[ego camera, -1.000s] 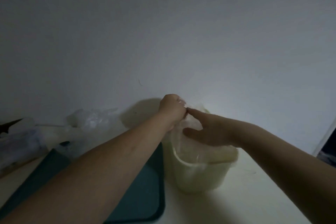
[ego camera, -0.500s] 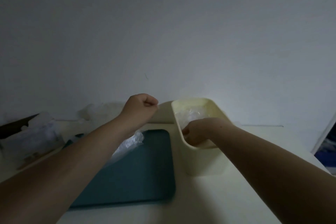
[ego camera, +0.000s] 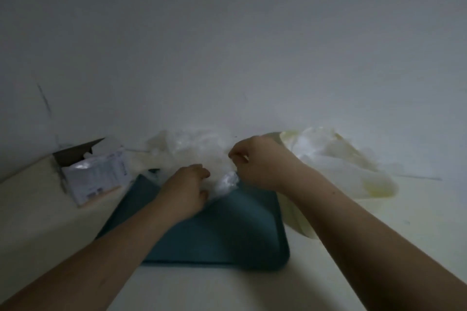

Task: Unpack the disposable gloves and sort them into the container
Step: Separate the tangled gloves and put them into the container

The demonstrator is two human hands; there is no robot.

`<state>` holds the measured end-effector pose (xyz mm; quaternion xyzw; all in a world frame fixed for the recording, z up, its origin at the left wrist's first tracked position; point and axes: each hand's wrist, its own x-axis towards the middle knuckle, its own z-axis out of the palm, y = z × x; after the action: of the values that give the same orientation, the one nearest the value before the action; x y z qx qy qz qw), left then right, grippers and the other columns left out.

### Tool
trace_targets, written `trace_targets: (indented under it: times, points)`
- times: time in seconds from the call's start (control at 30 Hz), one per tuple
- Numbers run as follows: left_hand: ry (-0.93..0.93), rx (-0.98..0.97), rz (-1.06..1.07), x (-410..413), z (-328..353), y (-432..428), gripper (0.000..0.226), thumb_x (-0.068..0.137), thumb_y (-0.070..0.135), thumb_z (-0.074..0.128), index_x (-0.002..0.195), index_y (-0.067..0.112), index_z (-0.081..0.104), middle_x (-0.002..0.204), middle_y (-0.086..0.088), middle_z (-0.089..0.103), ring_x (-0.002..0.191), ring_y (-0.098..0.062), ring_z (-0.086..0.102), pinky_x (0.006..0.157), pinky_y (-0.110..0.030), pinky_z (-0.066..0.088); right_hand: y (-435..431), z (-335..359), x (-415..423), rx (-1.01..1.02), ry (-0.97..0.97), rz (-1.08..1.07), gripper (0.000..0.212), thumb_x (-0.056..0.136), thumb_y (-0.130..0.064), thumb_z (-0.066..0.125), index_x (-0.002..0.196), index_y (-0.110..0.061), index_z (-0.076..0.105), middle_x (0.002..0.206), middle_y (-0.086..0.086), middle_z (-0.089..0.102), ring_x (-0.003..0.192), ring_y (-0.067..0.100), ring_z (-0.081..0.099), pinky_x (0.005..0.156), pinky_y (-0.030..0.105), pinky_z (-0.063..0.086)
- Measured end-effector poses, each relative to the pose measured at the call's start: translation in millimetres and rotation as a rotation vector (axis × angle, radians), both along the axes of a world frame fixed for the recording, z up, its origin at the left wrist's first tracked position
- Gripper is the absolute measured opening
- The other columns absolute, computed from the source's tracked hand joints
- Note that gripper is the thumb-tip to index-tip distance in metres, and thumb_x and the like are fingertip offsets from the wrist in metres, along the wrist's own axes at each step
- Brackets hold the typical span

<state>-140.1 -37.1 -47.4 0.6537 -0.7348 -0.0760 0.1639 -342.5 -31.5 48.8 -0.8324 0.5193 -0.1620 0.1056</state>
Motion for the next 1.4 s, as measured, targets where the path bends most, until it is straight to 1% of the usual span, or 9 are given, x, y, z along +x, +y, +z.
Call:
trace_targets:
  times: [0.1,0.23,0.57,0.73,0.83,0.93,1.13,1.27,1.4]
  points:
    - [0.048,-0.053,0.007,19,-18,-2,0.04,0.087,0.019,0.069,0.127,0.016,0.068,0.125,-0.003,0.065,0.11,-0.026,0.065,0.092,-0.043,0.055,-12,-41,17,0.165,-0.152,-0.014,0.039,0.097,-0.013,0.052,0.132,-0.019,0.068,0.134,0.002,0.068,0.122,0.019,0.063,0.106,0.028,0.047]
    - [0.114,-0.128,-0.024,37,-33,-12,0.012,0.086,0.016,0.07,0.096,0.016,0.075,0.099,0.0,0.061,0.087,-0.021,0.063,0.078,-0.043,0.055,-24,-81,32,0.236,-0.374,-0.082,0.046,0.098,-0.005,0.05,0.141,-0.015,0.06,0.139,0.005,0.062,0.126,0.018,0.059,0.089,0.008,0.036]
    - [0.508,-0.27,0.017,42,11,-10,0.026,0.1,0.029,0.066,0.074,0.025,0.066,0.079,0.013,0.063,0.074,0.002,0.059,0.066,-0.007,0.04,-46,-85,34,0.213,-0.578,0.063,0.091,0.071,0.002,0.057,0.155,-0.027,0.041,0.151,-0.007,0.046,0.136,-0.002,0.045,0.114,0.029,0.045]
    - [1.016,0.021,0.017,47,41,3,0.037,0.087,0.022,0.076,0.07,0.002,0.05,0.071,-0.007,0.042,0.067,-0.015,0.048,0.061,-0.026,0.036,-36,-67,26,0.255,-0.814,0.137,0.1,0.079,-0.004,0.087,0.155,-0.045,0.036,0.144,-0.027,0.047,0.115,-0.029,0.048,0.087,0.006,0.049]
    - [1.11,0.229,-0.162,55,48,16,0.019,0.081,0.022,0.077,0.08,0.008,0.064,0.076,0.004,0.056,0.08,0.002,0.062,0.074,-0.017,0.049,-29,-55,29,0.358,-0.948,0.22,0.082,0.07,-0.02,0.091,0.144,-0.027,0.057,0.138,-0.007,0.066,0.119,0.004,0.066,0.092,0.022,0.055]
    - [1.223,0.299,-0.127,49,48,24,0.015,0.096,0.022,0.068,0.083,0.022,0.075,0.083,0.014,0.072,0.083,0.005,0.068,0.078,-0.016,0.055,-20,-48,33,0.506,-1.062,0.272,0.034,0.078,-0.014,0.082,0.11,-0.003,0.075,0.105,0.021,0.076,0.091,0.029,0.074,0.081,0.036,0.06]
    - [1.505,0.48,-0.078,58,42,13,0.083,0.08,0.077,0.061,0.117,0.005,0.076,0.114,-0.015,0.076,0.093,-0.037,0.071,0.073,-0.043,0.061,-27,-63,35,0.44,-1.069,0.072,0.021,0.089,-0.009,0.077,0.095,0.01,0.072,0.082,0.027,0.071,0.067,0.026,0.066,0.061,0.03,0.054]
    - [1.353,0.388,-0.099,54,36,6,0.046,0.092,0.044,0.073,0.114,0.003,0.072,0.097,-0.018,0.075,0.076,-0.023,0.07,0.062,-0.035,0.058,-34,-69,36,0.417,-1.132,0.008,0.026,0.09,-0.018,0.078,0.091,0.008,0.073,0.085,0.037,0.068,0.071,0.029,0.064,0.068,0.038,0.052]
    - [1.38,0.229,0.065,54,29,1,0.016,0.097,0.026,0.072,0.097,0.012,0.081,0.081,-0.008,0.075,0.066,-0.017,0.067,0.056,-0.027,0.053,-33,-69,38,0.312,-1.024,-0.024,0.043,0.097,-0.028,0.071,0.084,0.012,0.066,0.065,0.014,0.056,0.059,0.018,0.048,0.057,0.028,0.04]
